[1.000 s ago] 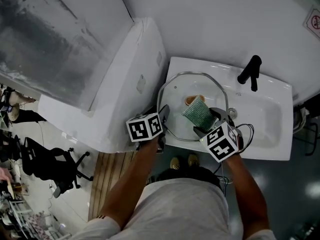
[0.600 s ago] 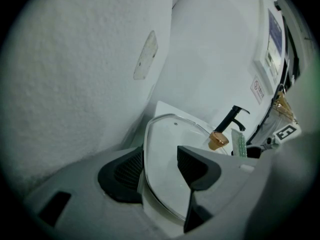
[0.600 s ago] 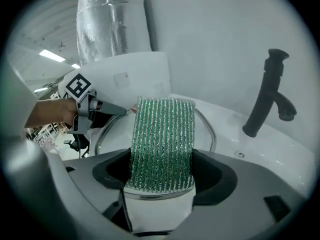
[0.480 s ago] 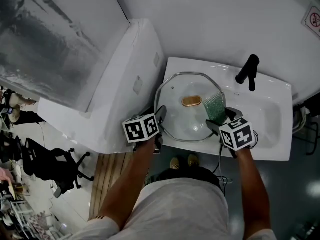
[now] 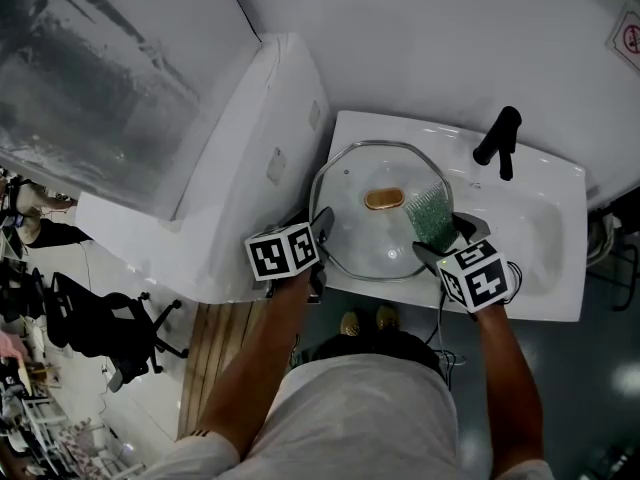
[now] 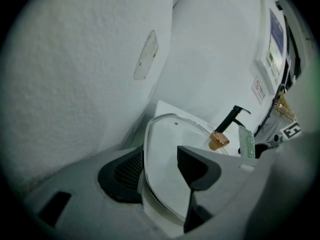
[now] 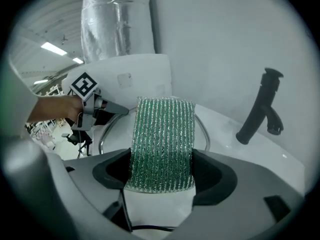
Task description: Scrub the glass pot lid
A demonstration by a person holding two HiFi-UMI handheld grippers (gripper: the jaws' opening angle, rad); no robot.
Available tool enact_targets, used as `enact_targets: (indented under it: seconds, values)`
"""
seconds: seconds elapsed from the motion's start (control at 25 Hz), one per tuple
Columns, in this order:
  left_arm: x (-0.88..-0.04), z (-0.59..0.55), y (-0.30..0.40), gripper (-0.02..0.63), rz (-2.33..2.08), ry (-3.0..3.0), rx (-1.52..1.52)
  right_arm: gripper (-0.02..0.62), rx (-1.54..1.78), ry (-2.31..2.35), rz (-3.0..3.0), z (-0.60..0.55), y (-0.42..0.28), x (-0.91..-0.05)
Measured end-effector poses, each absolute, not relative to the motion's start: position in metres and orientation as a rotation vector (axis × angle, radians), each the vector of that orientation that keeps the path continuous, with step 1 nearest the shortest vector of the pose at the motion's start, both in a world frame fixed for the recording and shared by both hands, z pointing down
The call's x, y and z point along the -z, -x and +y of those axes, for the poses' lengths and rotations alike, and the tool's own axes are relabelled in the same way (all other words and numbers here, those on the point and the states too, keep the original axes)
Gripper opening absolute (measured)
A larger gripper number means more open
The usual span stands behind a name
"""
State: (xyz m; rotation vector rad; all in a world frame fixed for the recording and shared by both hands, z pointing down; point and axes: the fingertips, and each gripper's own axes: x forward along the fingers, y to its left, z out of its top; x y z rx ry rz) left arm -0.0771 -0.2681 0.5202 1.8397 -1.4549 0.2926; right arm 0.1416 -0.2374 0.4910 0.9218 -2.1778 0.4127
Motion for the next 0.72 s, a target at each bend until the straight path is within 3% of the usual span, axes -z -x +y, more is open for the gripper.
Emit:
enact_targets:
  seconds: [0.32, 0.72]
  values:
    - [-0.520, -0.268, 0.077, 0.225, -1.452, -1.841, -0.291, 0.348, -0.141, -0.714, -2.138, -0.192, -0.086, -0.479]
    - [-0.520, -0.268, 0.077, 0.225, -1.452, -1.847, -0.290, 0.348, -0.103, -0.593, -2.072, -0.166, -0.048, -0.514]
